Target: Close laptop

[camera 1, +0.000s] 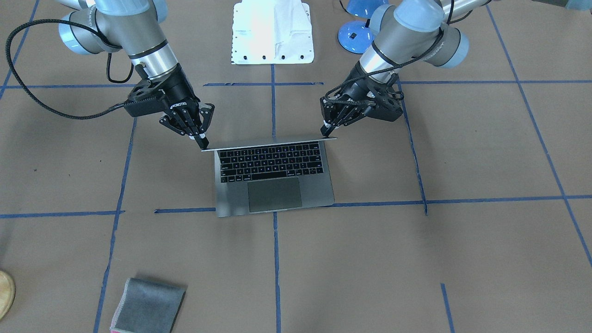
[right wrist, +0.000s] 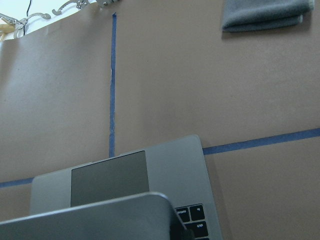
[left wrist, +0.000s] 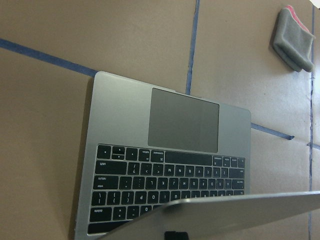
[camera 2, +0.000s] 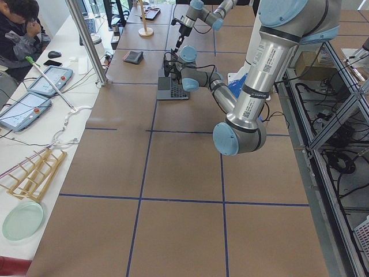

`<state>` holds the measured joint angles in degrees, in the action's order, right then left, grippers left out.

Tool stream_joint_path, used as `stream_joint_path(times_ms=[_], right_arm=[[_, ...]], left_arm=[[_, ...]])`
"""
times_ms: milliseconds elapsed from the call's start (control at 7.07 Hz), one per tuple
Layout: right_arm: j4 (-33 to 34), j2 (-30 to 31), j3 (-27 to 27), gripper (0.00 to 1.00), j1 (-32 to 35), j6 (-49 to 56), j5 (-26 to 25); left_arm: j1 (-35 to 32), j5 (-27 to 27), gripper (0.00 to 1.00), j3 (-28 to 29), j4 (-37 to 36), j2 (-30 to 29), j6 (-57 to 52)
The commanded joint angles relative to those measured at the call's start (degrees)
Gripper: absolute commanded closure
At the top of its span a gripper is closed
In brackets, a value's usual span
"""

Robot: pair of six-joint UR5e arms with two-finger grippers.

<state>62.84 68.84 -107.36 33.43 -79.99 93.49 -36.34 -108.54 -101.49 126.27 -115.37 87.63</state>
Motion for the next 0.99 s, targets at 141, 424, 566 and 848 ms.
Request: stream_joint_path(times_ms=[141,424,566,848], right_arm=[[-0.1,-4.7,6.9,1.0,1.4,0.2,0.1],[-0.2,-8.2,13.4,1.0,2.1,0.3,0.1],[-0.2,-9.5,16.4,1.0,2.1,0.6,0.1],[-0.4,-12.2,22.4,1.0,2.0,1.1,0.0]], left_arm=[[-1.2,0.5,1.0,5.2,0.0,-2.7,-0.7],[-1.2,2.4,1.0,9.6,0.3,-4.8,-0.8],[-1.1,2.5,1.0,12.5,0.6,-5.9,-1.1],[-0.7,5.0,1.0,17.9,0.8,-7.9,-1.8]])
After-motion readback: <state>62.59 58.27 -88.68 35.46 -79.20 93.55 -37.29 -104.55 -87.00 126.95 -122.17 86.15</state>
